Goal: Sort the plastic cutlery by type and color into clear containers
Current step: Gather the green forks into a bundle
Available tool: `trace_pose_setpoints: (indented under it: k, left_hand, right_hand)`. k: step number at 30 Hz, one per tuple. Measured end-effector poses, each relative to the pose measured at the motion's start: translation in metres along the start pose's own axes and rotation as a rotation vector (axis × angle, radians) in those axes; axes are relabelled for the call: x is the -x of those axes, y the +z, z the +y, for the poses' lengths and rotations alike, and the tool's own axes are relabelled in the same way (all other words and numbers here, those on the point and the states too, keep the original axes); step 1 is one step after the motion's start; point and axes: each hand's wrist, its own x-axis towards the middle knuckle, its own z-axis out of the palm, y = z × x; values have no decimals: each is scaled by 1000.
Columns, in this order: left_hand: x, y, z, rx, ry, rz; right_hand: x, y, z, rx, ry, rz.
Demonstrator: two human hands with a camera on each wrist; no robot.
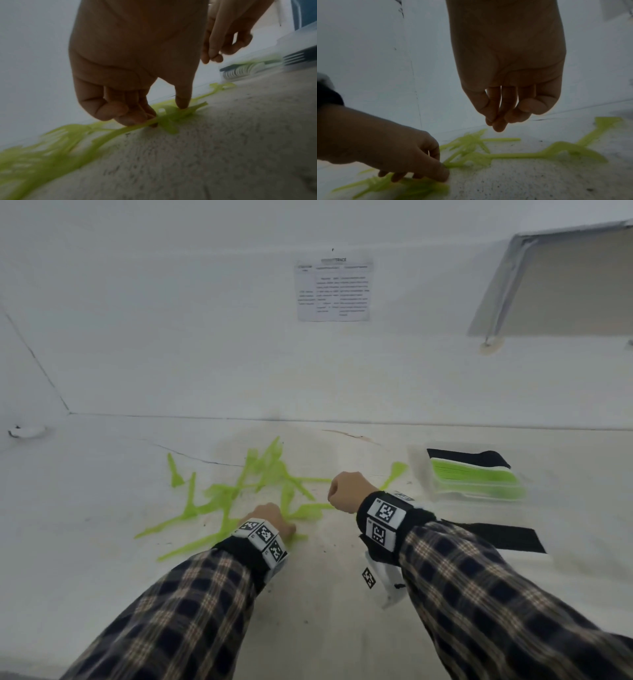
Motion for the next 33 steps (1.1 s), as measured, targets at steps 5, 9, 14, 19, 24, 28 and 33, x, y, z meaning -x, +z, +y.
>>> trace_pose_setpoints:
  k: [5,9,14,19,24,28,33]
  left_hand:
    - [-15,-5,-9,35,57,-11]
    - [-20,-6,-15,49,107,87]
    - [-21,-8,-20,366,259,222]
    - [-22,-6,-26,249,251,524]
    - [-26,-12,-39,151,311,571]
    - [-31,-13,-52,189,312,654]
    - [-28,-18,-61,-126,313,507]
  right_hand:
    - [-18,10,-8,45,17,-4]
    - [-25,22,-16,68,-98,44]
    - [-30,30,-32,97,-173,134]
    - [-32,37,-32,41,-10,-12]
    - [-31,46,-36,128,-33,-89]
    - [-31,45,-38,165,-71,-113]
    - [-32,42,-39,215,-55,-132]
